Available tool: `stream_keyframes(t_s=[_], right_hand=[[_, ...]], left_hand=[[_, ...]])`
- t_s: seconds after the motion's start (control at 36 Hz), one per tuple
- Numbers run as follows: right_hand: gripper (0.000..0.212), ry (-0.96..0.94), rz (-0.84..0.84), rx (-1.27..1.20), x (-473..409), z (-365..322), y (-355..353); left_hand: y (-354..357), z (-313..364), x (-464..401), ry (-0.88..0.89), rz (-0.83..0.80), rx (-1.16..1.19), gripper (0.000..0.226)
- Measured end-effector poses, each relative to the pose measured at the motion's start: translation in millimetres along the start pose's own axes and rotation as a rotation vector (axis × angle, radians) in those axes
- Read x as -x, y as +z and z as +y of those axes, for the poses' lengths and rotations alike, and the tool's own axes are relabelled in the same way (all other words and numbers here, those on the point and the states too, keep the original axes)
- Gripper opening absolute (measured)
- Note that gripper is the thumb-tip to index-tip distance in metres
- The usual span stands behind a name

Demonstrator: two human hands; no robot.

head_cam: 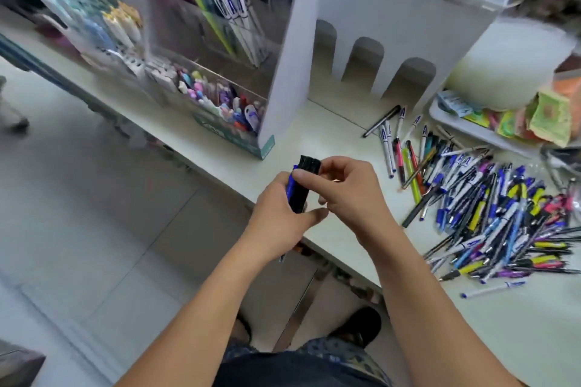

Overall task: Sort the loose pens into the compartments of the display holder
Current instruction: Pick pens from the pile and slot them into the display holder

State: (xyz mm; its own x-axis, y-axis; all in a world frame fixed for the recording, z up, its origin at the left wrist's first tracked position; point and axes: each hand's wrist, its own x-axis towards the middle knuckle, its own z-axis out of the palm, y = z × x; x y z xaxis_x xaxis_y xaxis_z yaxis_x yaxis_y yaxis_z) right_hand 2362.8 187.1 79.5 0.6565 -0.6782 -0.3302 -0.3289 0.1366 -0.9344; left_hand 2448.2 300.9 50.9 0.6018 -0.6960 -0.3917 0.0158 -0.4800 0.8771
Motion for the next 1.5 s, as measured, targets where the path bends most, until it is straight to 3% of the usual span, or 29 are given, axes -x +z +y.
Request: stream_keyframes(t_s=[0.19, 0.36, 0.58, 0.72, 0.94, 1.08, 1.5], right_hand=[[0.007, 0.005, 0.005, -0.209, -25, -21, 88], [0.014, 0.016, -0.012, -0.307, -46, -50, 131], [0.025, 0.002, -0.031, -0.372, -84, -67, 142], [0.042, 0.028, 0.011, -0.410, -114, -77, 145], [0.007, -0.033, 0.115, -0.468, -152, -103, 148], [0.016, -0.002, 0.056, -0.684, -156, -122, 160], [0.012, -0.042, 0.495, -0.409, -173, -148, 176]], left_hand=[[-108, -5, -26, 0.056, -0.140, 0.191, 0.039], [-169, 3, -45, 0.032, -0.297, 0.364, 0.011], [-187, 19, -89, 0.014, -0.414, 0.363, 0.011], [-200, 33, -118, 0.034, -0.412, 0.270, 0.008], [-224, 58, -161, 0.006, -0.405, 0.352, 0.024], [-229, 73, -176, 0.004, -0.517, 0.426, 0.012], [-263, 90, -225, 0.074, -0.733, 0.221, 0.016]])
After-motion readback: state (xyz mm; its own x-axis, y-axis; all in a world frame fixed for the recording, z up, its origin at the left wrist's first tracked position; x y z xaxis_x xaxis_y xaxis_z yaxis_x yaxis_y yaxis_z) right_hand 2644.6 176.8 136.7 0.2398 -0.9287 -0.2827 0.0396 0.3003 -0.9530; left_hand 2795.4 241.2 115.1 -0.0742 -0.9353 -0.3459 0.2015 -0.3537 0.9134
